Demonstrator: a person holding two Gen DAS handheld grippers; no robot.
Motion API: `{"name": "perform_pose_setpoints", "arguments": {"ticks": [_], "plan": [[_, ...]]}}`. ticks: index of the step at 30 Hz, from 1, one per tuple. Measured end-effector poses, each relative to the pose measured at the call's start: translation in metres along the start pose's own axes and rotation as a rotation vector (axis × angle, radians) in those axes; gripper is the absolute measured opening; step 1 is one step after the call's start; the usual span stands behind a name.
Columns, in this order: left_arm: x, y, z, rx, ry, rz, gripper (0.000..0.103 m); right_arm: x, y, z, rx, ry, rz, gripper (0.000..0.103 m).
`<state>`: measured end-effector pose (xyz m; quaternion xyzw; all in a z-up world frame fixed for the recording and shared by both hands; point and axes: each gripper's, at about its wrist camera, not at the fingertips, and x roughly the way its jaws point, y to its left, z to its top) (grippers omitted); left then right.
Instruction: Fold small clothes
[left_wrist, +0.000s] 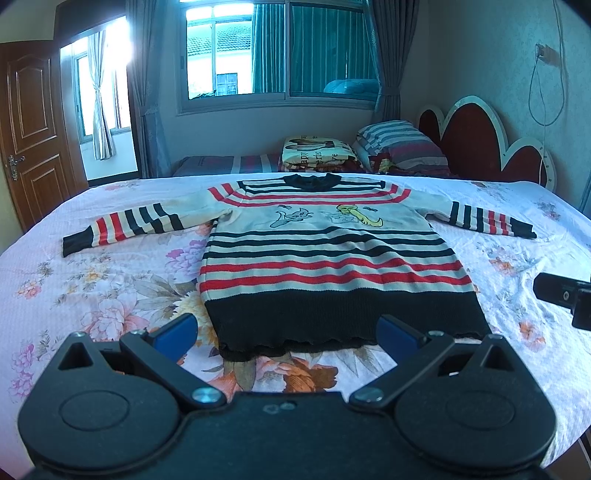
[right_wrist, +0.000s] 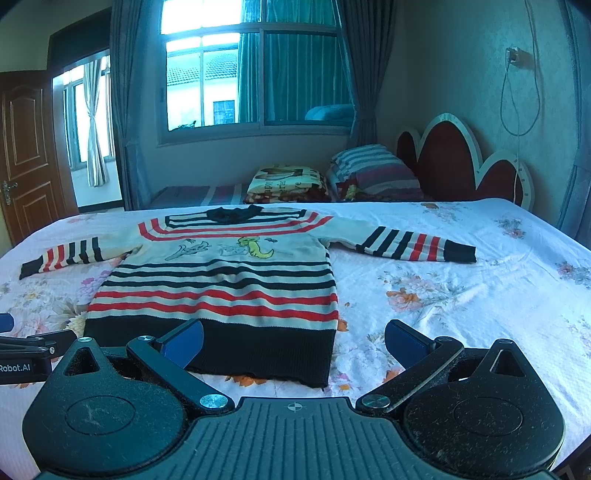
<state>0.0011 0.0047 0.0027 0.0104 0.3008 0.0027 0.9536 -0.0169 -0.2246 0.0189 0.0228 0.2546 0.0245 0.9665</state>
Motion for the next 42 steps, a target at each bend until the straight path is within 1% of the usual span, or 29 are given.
{"name": "perform_pose_setpoints", "arguments": {"ticks": [18, 20, 21, 23, 25, 26, 29, 31, 32, 34, 35, 37, 38, 40, 41, 42], "plan": [[0.002, -0.001, -0.002, 0.01, 0.009, -0.005, 0.102, 0.002, 0.001, -0.002, 0.008, 0.007, -0.006, 0.103], [0.003, -0.001, -0.002, -0.001, 0.012, -0.002, 0.102, 0.003, 0.0, -0.003, 0.011, 0.009, -0.007, 0.103], [0.004, 0.001, -0.001, -0.015, 0.021, -0.015, 0.102, 0.004, 0.0, -0.003, 0.015, 0.014, -0.011, 0.103], [0.002, 0.006, 0.0, -0.074, 0.007, -0.097, 0.102, 0.006, -0.004, -0.003, 0.042, 0.028, -0.001, 0.103], [0.003, 0.008, 0.002, -0.12, -0.007, -0.119, 0.102, 0.007, -0.009, -0.002, 0.06, 0.031, 0.005, 0.103], [0.006, 0.007, 0.004, -0.118, 0.001, -0.124, 0.102, 0.007, -0.011, -0.001, 0.061, 0.027, -0.007, 0.103], [0.017, -0.001, 0.01, -0.087, 0.02, -0.119, 0.102, 0.008, -0.025, 0.003, 0.094, 0.014, -0.018, 0.103], [0.022, -0.009, 0.015, -0.033, 0.016, -0.136, 0.102, 0.01, -0.036, 0.005, 0.112, 0.005, -0.045, 0.103], [0.025, -0.012, 0.016, -0.02, 0.012, -0.15, 0.102, 0.013, -0.044, 0.007, 0.124, 0.007, -0.055, 0.103], [0.03, -0.014, 0.021, -0.025, 0.009, -0.197, 0.102, 0.019, -0.058, 0.009, 0.155, 0.014, -0.065, 0.103], [0.033, -0.015, 0.023, -0.028, 0.004, -0.202, 0.101, 0.022, -0.069, 0.01, 0.179, 0.017, -0.069, 0.103], [0.043, -0.016, 0.03, -0.035, 0.0, -0.202, 0.095, 0.032, -0.087, 0.014, 0.22, 0.036, -0.082, 0.103], [0.05, -0.016, 0.034, -0.035, -0.001, -0.202, 0.094, 0.04, -0.099, 0.017, 0.241, 0.053, -0.09, 0.103], [0.063, -0.015, 0.046, -0.021, -0.012, -0.217, 0.085, 0.052, -0.121, 0.022, 0.296, 0.056, -0.074, 0.103], [0.069, -0.014, 0.052, -0.026, -0.035, -0.201, 0.084, 0.057, -0.134, 0.026, 0.33, 0.045, -0.079, 0.103], [0.075, -0.011, 0.059, -0.04, -0.064, -0.158, 0.091, 0.064, -0.145, 0.031, 0.349, 0.04, -0.09, 0.103]]}}
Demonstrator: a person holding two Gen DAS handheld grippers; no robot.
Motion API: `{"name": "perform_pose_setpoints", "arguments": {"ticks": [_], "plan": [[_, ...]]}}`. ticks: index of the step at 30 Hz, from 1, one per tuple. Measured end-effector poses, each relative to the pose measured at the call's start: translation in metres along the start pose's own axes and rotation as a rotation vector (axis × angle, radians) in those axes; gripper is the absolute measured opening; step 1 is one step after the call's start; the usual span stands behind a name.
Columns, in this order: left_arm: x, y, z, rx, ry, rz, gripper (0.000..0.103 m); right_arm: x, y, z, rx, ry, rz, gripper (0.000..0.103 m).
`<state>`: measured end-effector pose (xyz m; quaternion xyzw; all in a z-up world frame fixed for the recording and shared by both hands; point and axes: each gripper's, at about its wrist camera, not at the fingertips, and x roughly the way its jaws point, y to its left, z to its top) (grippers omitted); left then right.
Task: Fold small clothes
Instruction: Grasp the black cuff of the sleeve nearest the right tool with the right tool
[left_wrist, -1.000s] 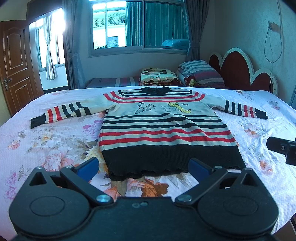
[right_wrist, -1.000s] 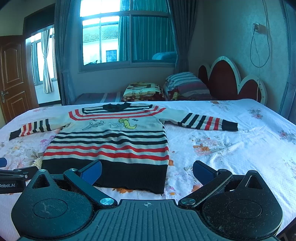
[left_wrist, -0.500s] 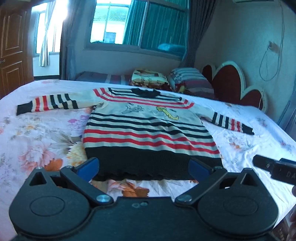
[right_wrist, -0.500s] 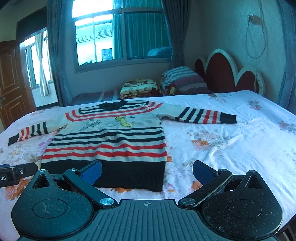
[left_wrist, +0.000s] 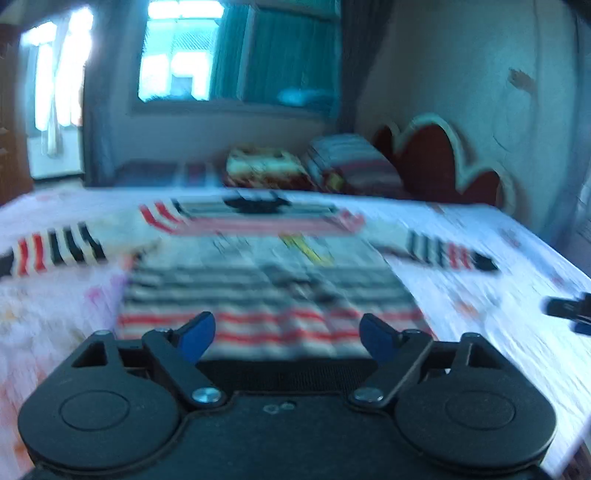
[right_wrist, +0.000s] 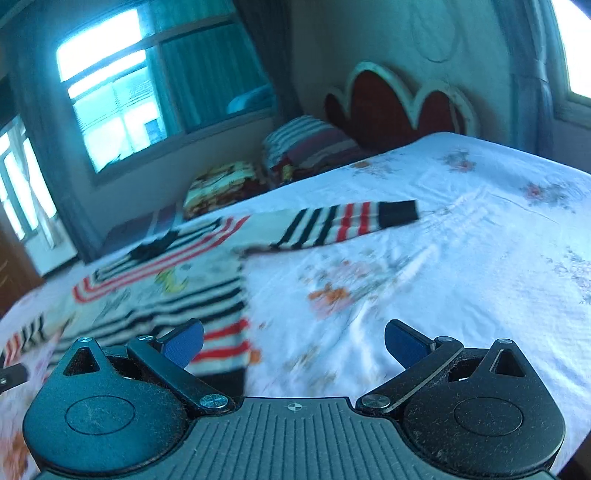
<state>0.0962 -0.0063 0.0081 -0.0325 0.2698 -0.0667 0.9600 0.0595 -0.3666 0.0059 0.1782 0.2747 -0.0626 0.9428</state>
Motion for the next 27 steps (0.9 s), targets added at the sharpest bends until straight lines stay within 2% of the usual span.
{"name": "perform_pose_setpoints", "arguments": {"ticks": [1, 3, 5, 6, 8, 10, 11, 14, 18, 23, 25, 27], "plan": [[0.006, 0.003, 0.007, -0.012, -0.03, 0.038, 0.101, 0.008, -0.008, 0.009, 0.02, -0.004, 0.003, 0.103], [0.021, 0.01, 0.022, -0.03, -0.088, 0.094, 0.102, 0.029, -0.027, 0.031, 0.079, -0.023, 0.006, 0.103], [0.043, 0.015, 0.036, -0.049, -0.085, 0.134, 0.102, 0.054, -0.044, 0.05, 0.112, -0.043, -0.003, 0.102], [0.056, 0.018, 0.042, -0.066, -0.068, 0.144, 0.102, 0.068, -0.053, 0.058, 0.127, -0.046, -0.006, 0.086], [0.081, 0.025, 0.053, -0.118, -0.022, 0.133, 0.102, 0.103, -0.071, 0.073, 0.173, -0.029, -0.027, 0.039], [0.102, 0.027, 0.06, -0.161, -0.006, 0.109, 0.102, 0.136, -0.091, 0.084, 0.23, -0.009, -0.022, 0.04], [0.11, 0.025, 0.061, -0.165, -0.008, 0.124, 0.102, 0.153, -0.102, 0.089, 0.254, -0.018, -0.027, 0.04], [0.143, 0.015, 0.065, -0.118, 0.027, 0.166, 0.102, 0.198, -0.132, 0.097, 0.346, -0.023, -0.027, 0.056], [0.18, -0.001, 0.067, -0.077, 0.078, 0.201, 0.102, 0.251, -0.165, 0.099, 0.449, 0.001, -0.045, 0.056], [0.209, -0.012, 0.067, -0.079, 0.126, 0.214, 0.102, 0.275, -0.186, 0.097, 0.517, -0.009, -0.044, 0.056], [0.215, -0.016, 0.065, -0.066, 0.146, 0.225, 0.102, 0.277, -0.185, 0.098, 0.505, -0.015, -0.047, 0.047], [0.219, -0.018, 0.062, -0.045, 0.173, 0.239, 0.102, 0.28, -0.189, 0.099, 0.51, -0.008, -0.058, 0.024]]}}
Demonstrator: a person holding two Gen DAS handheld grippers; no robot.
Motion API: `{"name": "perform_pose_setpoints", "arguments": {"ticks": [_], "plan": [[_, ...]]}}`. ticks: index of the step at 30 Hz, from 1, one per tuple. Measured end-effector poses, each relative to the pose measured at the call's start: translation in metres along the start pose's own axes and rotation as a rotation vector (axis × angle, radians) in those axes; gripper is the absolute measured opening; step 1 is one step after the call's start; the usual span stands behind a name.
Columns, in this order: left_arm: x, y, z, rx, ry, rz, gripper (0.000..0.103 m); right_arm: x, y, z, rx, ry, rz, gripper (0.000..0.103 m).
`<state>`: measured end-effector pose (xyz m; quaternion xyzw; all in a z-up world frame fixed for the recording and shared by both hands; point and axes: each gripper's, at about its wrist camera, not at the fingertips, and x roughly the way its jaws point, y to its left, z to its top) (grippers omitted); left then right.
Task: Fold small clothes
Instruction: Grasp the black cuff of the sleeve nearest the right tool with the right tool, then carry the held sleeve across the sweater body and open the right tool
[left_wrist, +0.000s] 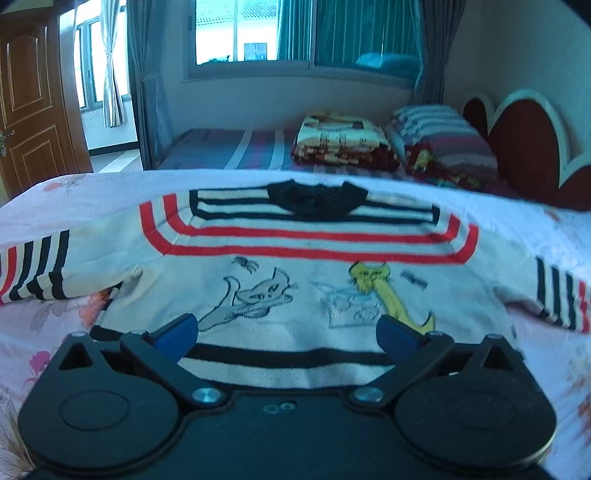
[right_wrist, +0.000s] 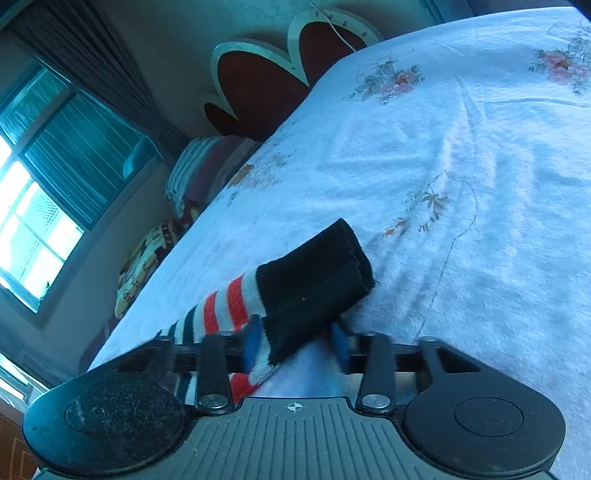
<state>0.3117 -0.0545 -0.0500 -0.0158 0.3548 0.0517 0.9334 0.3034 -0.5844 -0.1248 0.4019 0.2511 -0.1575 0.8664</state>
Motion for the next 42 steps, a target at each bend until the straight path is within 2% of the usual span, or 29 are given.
{"name": "perform_pose_setpoints", "arguments": {"ticks": [2, 3, 5, 8, 9, 10, 13, 17, 20, 27, 30, 42], "plan": [[0.003, 0.001, -0.001, 0.01, 0.016, 0.011, 0.102, 0.003, -0.005, 0.003, 0.008, 0.004, -0.008, 0.009], [0.004, 0.005, -0.001, 0.003, 0.02, 0.013, 0.102, 0.004, -0.007, 0.005, 0.01, 0.009, -0.003, 0.006], [0.006, 0.013, 0.001, -0.03, 0.031, 0.034, 0.102, 0.0, -0.003, 0.008, -0.031, 0.008, 0.003, 0.006], [0.011, 0.028, 0.004, -0.067, 0.037, 0.062, 0.102, -0.007, 0.007, 0.009, -0.116, -0.039, 0.022, 0.006], [0.013, 0.031, 0.004, -0.068, 0.045, 0.059, 0.102, 0.006, 0.004, 0.011, -0.099, 0.007, -0.023, 0.005], [0.014, 0.034, 0.004, -0.063, 0.054, 0.058, 0.102, 0.009, 0.0, 0.011, -0.068, 0.02, -0.024, 0.005], [0.017, 0.043, 0.002, -0.044, 0.081, 0.044, 0.102, 0.004, 0.012, 0.011, -0.119, -0.018, -0.011, 0.005], [0.027, 0.062, 0.0, -0.055, 0.089, 0.076, 0.102, 0.009, 0.032, 0.01, -0.164, -0.032, -0.023, 0.005], [0.034, 0.076, 0.003, -0.06, 0.084, 0.05, 0.099, 0.01, 0.042, 0.01, -0.166, -0.046, -0.04, 0.005], [0.044, 0.098, 0.006, -0.013, 0.062, 0.05, 0.101, -0.003, 0.082, -0.001, -0.247, -0.087, -0.059, 0.005], [0.046, 0.113, 0.004, -0.033, 0.065, 0.031, 0.102, -0.006, 0.097, -0.005, -0.245, -0.112, -0.071, 0.005], [0.05, 0.14, -0.001, -0.035, 0.075, -0.01, 0.102, -0.012, 0.137, -0.021, -0.302, -0.116, -0.049, 0.005]]}}
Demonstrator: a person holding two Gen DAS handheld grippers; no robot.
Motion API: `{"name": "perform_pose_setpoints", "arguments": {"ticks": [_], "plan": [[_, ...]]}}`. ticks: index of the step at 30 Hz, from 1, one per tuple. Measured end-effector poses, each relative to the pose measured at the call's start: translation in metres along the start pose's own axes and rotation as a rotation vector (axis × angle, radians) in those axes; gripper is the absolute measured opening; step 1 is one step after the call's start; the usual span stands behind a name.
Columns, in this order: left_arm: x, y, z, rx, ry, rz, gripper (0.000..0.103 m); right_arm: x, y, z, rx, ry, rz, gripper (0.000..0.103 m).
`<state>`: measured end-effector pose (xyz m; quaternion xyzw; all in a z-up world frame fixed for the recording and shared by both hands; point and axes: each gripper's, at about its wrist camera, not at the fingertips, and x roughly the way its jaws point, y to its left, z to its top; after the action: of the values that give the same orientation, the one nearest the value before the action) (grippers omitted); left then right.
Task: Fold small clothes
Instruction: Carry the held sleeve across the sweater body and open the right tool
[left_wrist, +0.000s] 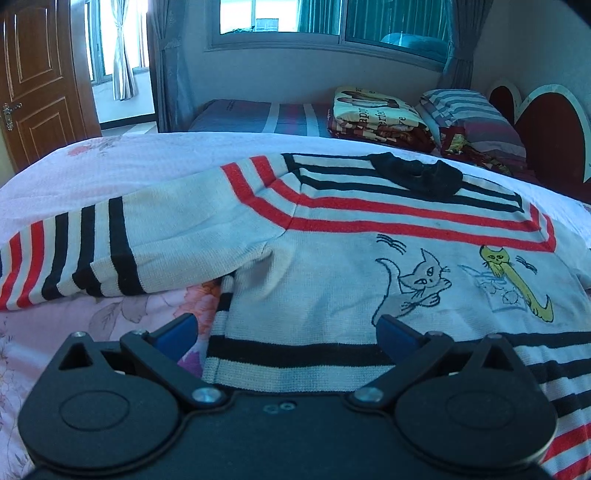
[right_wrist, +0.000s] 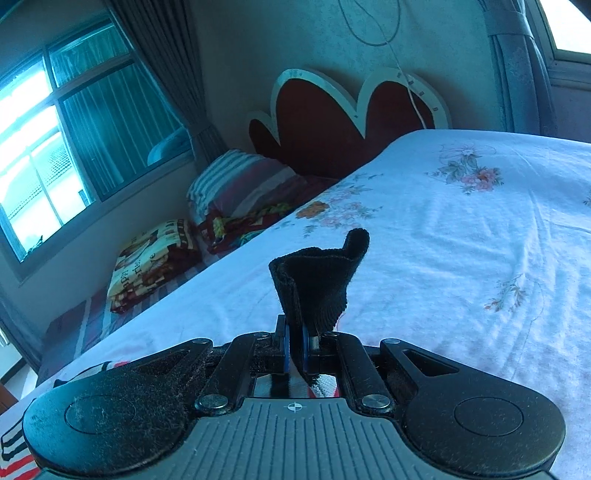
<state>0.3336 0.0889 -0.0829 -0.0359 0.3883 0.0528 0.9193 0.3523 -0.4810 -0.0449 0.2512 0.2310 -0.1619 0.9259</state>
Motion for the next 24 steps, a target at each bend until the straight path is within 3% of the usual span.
{"name": "perform_pose_setpoints", "arguments": {"ticks": [7, 12, 20, 24], "plan": [[-0.001, 0.005, -0.002, 0.014, -0.011, -0.024, 0.102, -0.001, 0.035, -0.008, -0.037, 0.013, 0.054, 0.006], [-0.001, 0.014, -0.007, 0.016, -0.005, -0.034, 0.102, 0.004, 0.082, -0.023, -0.128, 0.05, 0.14, 0.006], [-0.007, 0.034, -0.01, 0.036, -0.03, -0.032, 0.102, 0.021, 0.194, -0.086, -0.336, 0.156, 0.301, 0.006], [-0.011, 0.05, -0.009, -0.008, -0.042, -0.061, 0.1, 0.026, 0.243, -0.125, -0.399, 0.212, 0.356, 0.006]]}}
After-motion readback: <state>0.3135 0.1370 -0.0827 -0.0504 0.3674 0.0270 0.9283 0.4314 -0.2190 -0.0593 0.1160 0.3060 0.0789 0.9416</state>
